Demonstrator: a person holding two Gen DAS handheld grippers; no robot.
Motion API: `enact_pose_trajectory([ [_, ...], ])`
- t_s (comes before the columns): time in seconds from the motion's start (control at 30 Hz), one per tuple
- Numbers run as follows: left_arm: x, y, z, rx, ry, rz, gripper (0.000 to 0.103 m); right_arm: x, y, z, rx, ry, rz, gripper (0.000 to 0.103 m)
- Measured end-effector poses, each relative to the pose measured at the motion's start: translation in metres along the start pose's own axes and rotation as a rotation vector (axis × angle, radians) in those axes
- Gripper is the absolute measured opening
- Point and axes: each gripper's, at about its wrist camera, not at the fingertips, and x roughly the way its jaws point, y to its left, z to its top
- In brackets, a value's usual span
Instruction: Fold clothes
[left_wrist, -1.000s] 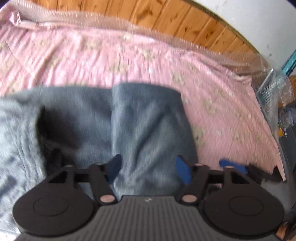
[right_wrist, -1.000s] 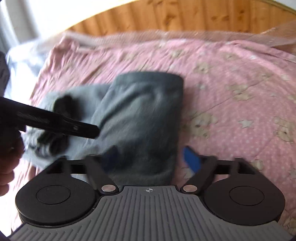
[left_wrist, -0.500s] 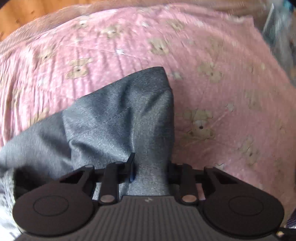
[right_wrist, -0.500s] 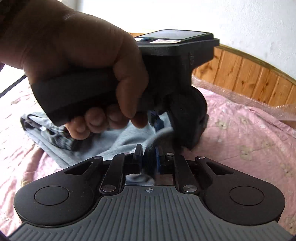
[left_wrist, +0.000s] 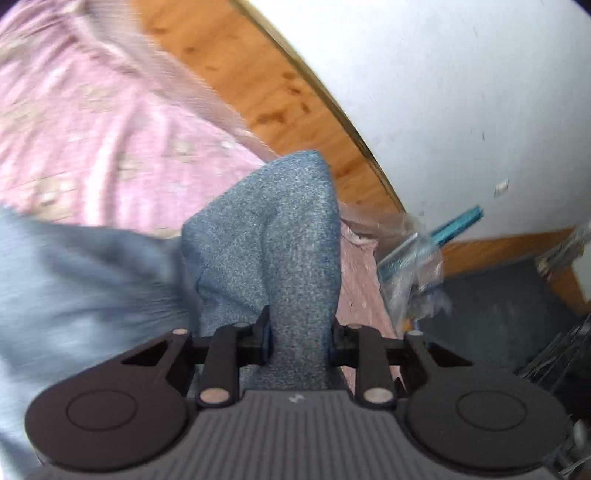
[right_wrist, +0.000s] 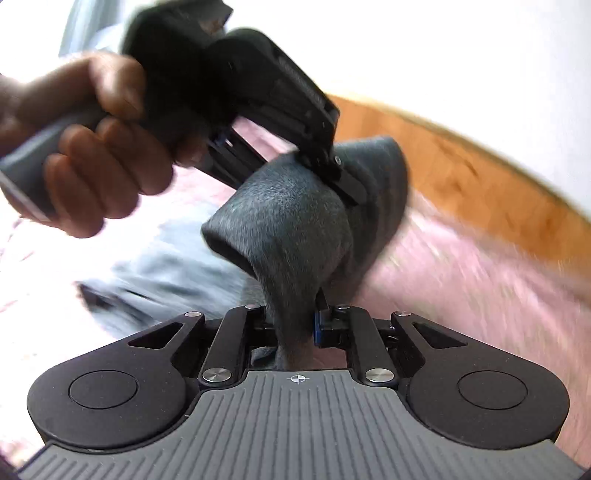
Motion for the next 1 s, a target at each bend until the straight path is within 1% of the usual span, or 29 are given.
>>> enact_pose_trajectory([
  [0.07,-0.024,0.047,-0.002,-0.059,0.004,0.012,0.025,0.010,0.045,0.019,-0.096,0.013,0.021,0.012],
  [0.1,-0.031,0.068,-0.005,-0.090,0.006,0.044,0.025,0.020,0.065,0.023,-0.135,0.032,0.027,0.011],
  [0.13,-0.035,0.084,-0.006,-0.116,0.010,0.060,0.025,0.033,0.083,0.023,-0.169,0.057,0.030,0.011],
  [0.2,-0.040,0.106,-0.010,-0.136,0.003,0.070,0.025,0.054,0.109,0.022,-0.223,0.108,0.028,0.010],
  [0.3,-0.048,0.118,-0.017,-0.157,-0.032,0.041,0.025,0.066,0.127,0.020,-0.289,0.157,0.022,0.010],
  [0.37,-0.058,0.124,-0.019,-0.176,-0.067,0.012,0.025,0.065,0.130,0.023,-0.323,0.166,0.021,0.010],
  [0.4,-0.062,0.127,-0.021,-0.182,-0.077,0.020,0.025,0.063,0.131,0.026,-0.334,0.166,0.023,0.010],
  [0.43,-0.061,0.132,-0.023,-0.185,-0.068,0.052,0.026,0.062,0.133,0.027,-0.340,0.172,0.029,0.010],
  [0.5,-0.051,0.145,-0.027,-0.201,-0.013,0.135,0.028,0.074,0.138,0.020,-0.339,0.223,0.048,0.011],
  [0.53,-0.048,0.149,-0.027,-0.206,0.001,0.145,0.028,0.082,0.142,0.015,-0.337,0.253,0.058,0.014],
  [0.57,-0.050,0.148,-0.025,-0.207,0.004,0.142,0.030,0.082,0.134,0.015,-0.299,0.259,0.065,0.018],
  [0.6,-0.052,0.145,-0.022,-0.204,0.004,0.142,0.030,0.077,0.120,0.018,-0.239,0.251,0.071,0.019],
  [0.63,-0.058,0.140,-0.018,-0.187,-0.006,0.149,0.033,0.072,0.106,0.021,-0.180,0.243,0.076,0.027],
  [0.67,-0.064,0.134,-0.013,-0.168,-0.017,0.156,0.037,0.067,0.092,0.024,-0.120,0.234,0.081,0.033],
  [0.73,-0.082,0.122,-0.003,-0.124,-0.041,0.170,0.039,0.057,0.064,0.030,0.000,0.217,0.092,0.056],
  [0.77,-0.091,0.115,0.003,-0.105,-0.058,0.183,0.041,0.051,0.049,0.032,0.059,0.208,0.097,0.061],
  [0.8,-0.099,0.106,0.009,-0.080,-0.072,0.199,0.041,0.046,0.035,0.035,0.119,0.200,0.102,0.068],
  [0.83,-0.105,0.093,0.015,-0.031,-0.078,0.224,0.042,0.041,0.021,0.038,0.179,0.191,0.107,0.072],
  [0.87,-0.108,0.080,0.022,0.018,-0.080,0.242,0.044,0.036,0.007,0.041,0.238,0.181,0.111,0.073],
  [0.9,-0.102,0.067,0.030,0.067,-0.070,0.233,0.045,0.031,-0.007,0.044,0.298,0.172,0.116,0.071],
  [0.93,-0.094,0.054,0.039,0.118,-0.054,0.223,0.046,0.034,-0.017,0.041,0.342,0.170,0.111,0.067],
  [0.97,-0.075,0.038,0.045,0.177,-0.020,0.205,0.046,0.043,-0.024,0.034,0.377,0.171,0.101,0.064],
  [1.0,-0.056,0.024,0.051,0.234,0.010,0.192,0.047,0.051,-0.032,0.026,0.411,0.173,0.090,0.056],
])
